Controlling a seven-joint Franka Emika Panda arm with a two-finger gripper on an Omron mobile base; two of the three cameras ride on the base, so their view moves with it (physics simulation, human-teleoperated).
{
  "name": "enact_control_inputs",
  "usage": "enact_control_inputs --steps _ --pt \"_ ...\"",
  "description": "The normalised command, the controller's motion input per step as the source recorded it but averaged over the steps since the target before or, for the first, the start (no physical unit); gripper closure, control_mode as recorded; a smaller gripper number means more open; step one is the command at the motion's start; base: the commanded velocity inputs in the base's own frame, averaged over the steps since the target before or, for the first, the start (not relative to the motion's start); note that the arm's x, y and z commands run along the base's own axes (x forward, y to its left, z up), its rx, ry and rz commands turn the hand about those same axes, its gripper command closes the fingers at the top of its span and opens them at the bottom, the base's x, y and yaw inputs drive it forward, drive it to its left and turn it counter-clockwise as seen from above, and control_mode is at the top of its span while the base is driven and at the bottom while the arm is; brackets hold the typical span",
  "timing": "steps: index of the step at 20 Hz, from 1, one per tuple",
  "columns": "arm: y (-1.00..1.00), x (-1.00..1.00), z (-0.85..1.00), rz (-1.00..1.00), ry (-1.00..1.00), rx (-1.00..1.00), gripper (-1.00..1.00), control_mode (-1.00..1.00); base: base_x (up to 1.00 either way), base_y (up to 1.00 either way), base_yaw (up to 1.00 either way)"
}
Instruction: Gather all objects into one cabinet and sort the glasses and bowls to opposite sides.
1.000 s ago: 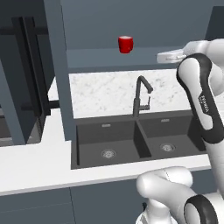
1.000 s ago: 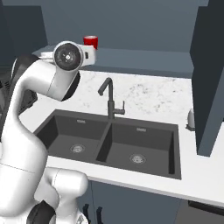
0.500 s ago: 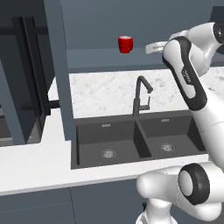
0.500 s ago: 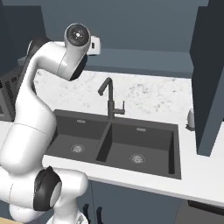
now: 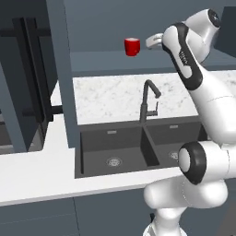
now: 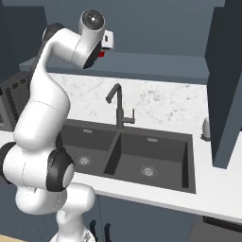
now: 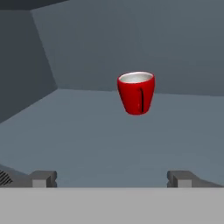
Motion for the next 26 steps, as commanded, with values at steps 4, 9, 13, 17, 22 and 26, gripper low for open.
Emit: enact_control_inputs --steps 4,9,13,17,22,26 --pt "0.00 0.70 -0.01 0.00 0.00 0.00 -1.00 -1.00 0.00 0.00 0.00" --pt "0.00 0.37 -0.30 0.01 -0.08 0.00 -1.00 -1.00 0.00 0.00 0.00" --pt "0.00 0.13 -0.32 0.02 -0.20 0.00 -1.00 -1.00 0.00 0.00 0.00" --pt "0.00 0.12 -0.20 0.02 -0.24 0.00 -1.00 -1.00 0.00 0.00 0.00" --pt "0.00 0.31 -0.13 0.00 -0.17 0.00 -1.00 -1.00 0.00 0.00 0.00" --pt "0.00 0.55 0.00 0.00 0.00 0.00 -1.00 -1.00 0.00 0.00 0.00"
